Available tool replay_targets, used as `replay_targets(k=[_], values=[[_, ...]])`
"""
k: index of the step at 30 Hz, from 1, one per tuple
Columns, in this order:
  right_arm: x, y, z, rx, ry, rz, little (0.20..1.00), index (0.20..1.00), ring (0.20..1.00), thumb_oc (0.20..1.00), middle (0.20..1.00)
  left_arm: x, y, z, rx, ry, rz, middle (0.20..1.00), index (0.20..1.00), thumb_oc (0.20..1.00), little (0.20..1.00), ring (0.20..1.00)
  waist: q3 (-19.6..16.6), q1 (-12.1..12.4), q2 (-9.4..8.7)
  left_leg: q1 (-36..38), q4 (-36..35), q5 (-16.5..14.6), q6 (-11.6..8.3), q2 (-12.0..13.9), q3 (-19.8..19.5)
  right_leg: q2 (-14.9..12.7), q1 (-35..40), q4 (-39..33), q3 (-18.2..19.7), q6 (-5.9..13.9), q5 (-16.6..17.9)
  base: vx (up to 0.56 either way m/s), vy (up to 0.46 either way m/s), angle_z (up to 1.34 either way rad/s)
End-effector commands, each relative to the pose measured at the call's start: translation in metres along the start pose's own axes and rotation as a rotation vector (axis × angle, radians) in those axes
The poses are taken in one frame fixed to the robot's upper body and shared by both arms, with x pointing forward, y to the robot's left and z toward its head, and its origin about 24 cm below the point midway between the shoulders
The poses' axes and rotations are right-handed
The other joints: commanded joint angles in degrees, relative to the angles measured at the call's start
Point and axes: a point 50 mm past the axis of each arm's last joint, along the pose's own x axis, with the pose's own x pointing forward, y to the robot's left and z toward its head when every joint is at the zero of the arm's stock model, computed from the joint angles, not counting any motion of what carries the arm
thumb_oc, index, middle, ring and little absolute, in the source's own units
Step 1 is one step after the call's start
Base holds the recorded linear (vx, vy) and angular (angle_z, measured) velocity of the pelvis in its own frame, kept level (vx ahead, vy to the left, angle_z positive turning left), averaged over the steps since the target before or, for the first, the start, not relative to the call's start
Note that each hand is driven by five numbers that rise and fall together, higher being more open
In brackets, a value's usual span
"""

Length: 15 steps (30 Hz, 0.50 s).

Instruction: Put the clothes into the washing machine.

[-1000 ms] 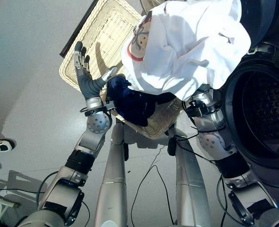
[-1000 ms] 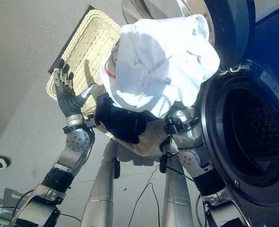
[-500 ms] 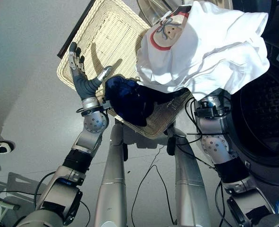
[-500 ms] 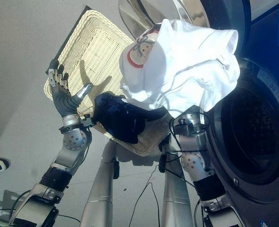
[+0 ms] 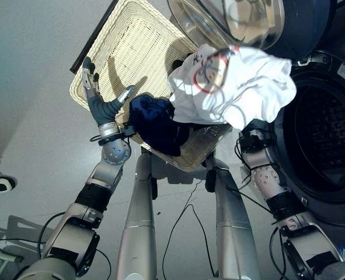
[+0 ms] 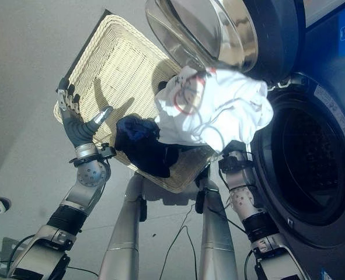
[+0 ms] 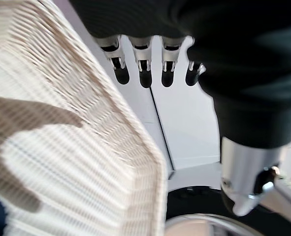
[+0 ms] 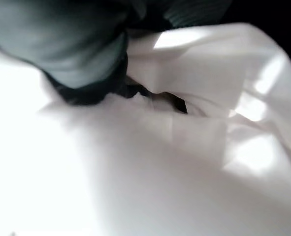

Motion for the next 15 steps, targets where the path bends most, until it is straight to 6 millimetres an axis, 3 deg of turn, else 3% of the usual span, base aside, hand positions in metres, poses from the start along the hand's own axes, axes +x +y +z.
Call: replay_targets(k=[1, 5, 7, 15], values=[[0.003, 0.003, 0.028, 0.006, -0.096, 0.063, 0.2, 0.2, 0.2, 0.2, 0.2, 0.017, -0.002, 0.02, -0.057, -0.129, 0.035, 1.0, 1.0, 1.0, 1.0, 1.0, -1.05, -0.77, 0.39, -0.55, 4.6, -4.26, 2.21, -3.95, 3.77, 2.82, 4.47, -19.35, -3.78, 4.88, 16.47, 0.0, 0.0, 0.0], [0.002, -0.007, 0.029, 0.024, -0.1, 0.027, 0.2, 0.2, 0.2, 0.2, 0.2, 0.019, -0.001, 0.018, -0.049, -0.121, 0.045, 1.0, 1.0, 1.0, 1.0, 1.0, -1.05, -0.88, 0.47, -0.73, 4.68, -4.25, 2.17, -3.87, 3.93, 2.87, 4.28, -19.3, -3.67, 4.83, 16.49, 0.0, 0.015, -0.05], [0.002, -0.039, 0.043, 0.145, -0.191, -0.129, 0.2, 0.2, 0.2, 0.2, 0.2, 0.027, 0.003, 0.011, -0.016, -0.095, 0.063, 1.0, 1.0, 1.0, 1.0, 1.0, -1.05, -1.15, 0.53, -1.13, 4.7, -4.32, 2.02, -3.55, 4.18, 3.28, 3.8, -19.37, -3.02, 4.6, 16.49, 0.0, 0.008, -0.02], [-0.004, -0.089, 0.071, 0.328, -0.356, -0.442, 0.2, 0.2, 0.2, 0.2, 0.2, 0.042, 0.006, 0.009, -0.003, -0.09, 0.062, 1.0, 1.0, 1.0, 1.0, 1.0, -1.05, -1.16, 0.65, -2.67, 5.33, -4.28, 1.86, -3.36, 4.09, 3.29, 2.54, -19.29, -2.69, 4.52, 17.08, 0.0, -0.018, -0.06]])
